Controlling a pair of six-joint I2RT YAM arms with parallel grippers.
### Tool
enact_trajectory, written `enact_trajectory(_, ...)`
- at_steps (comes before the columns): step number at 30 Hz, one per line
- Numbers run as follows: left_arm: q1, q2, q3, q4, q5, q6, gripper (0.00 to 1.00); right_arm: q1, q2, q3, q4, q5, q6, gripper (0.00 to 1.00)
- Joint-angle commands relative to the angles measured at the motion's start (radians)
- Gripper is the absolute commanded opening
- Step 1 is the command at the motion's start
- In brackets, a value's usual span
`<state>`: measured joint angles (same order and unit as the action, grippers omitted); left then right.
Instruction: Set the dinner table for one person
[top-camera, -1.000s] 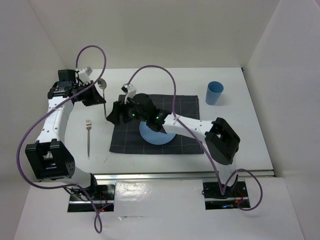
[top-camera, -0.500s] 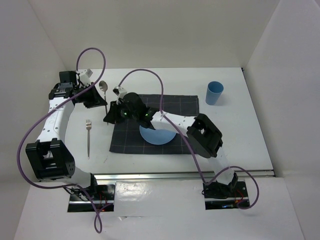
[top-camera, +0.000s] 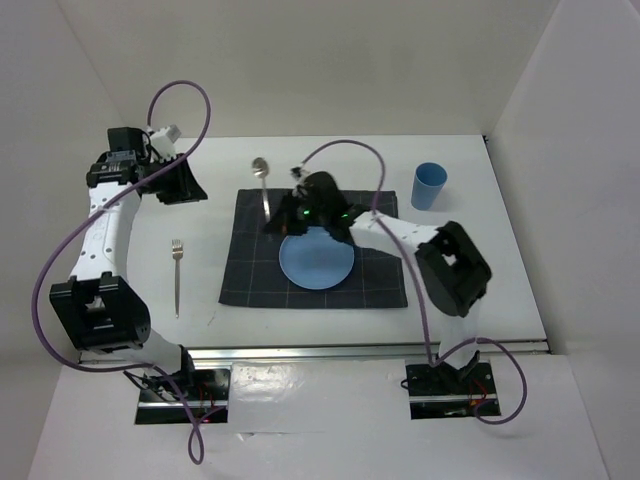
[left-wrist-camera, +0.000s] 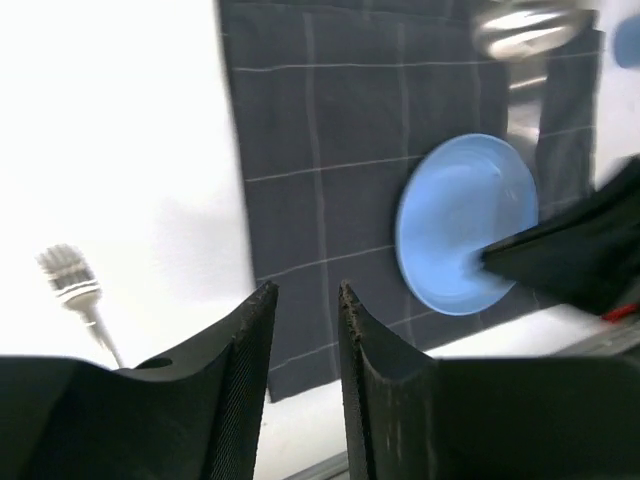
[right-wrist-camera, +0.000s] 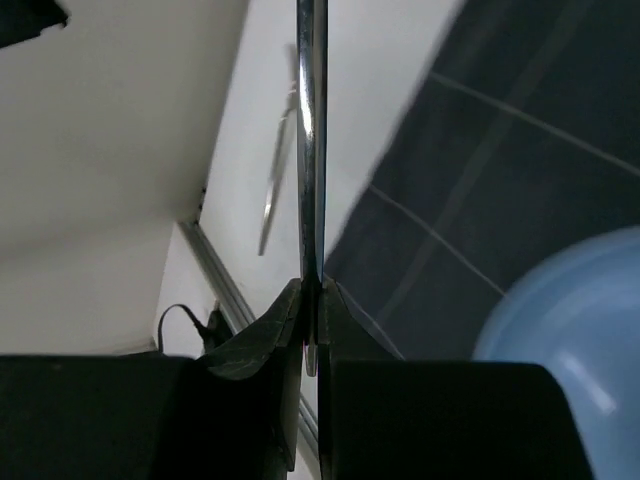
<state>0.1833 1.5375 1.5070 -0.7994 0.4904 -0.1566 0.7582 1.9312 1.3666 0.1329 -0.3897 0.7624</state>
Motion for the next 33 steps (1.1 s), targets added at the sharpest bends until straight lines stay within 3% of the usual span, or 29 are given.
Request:
enact_trajectory(1,0.031,-0.016,0.024,-0.041,-0.067,0.089,0.39,-0.126,-0.231,-0.111,-0.056,-0.043,0.038,0.00)
enact_trajectory(9,0.070,-0.007,-0.145,-0.032,-0.131,0.146,0.39,-0.301,-0.602,-0.516,-0.185,-0.078,0.038,0.00)
enact_trajectory(15,0.079,0.003,-0.168,-0.014,-0.110,0.146,0.37,-0.437,-0.709,-0.770,-0.223,-0.050,-0.008,0.00)
enact_trajectory(18,0.079,0.003,-0.168,-0.014,-0.099,0.146,0.36,-0.529,-0.693,-0.853,-0.129,-0.184,-0.034,0.00)
enact_trajectory(23,0.079,-0.007,-0.177,-0.014,-0.099,0.146,0.36,-0.635,-0.594,-0.853,-0.021,-0.316,-0.084,0.00)
enact_trajectory(28,0.079,-0.016,-0.177,-0.014,-0.099,0.146,0.36,-0.645,-0.431,-0.822,-0.022,-0.419,-0.161,0.00)
enact_trajectory(33,0.088,-0.016,-0.186,-0.014,-0.099,0.155,0.36,-0.654,-0.396,-0.851,0.016,-0.431,-0.170,0.00)
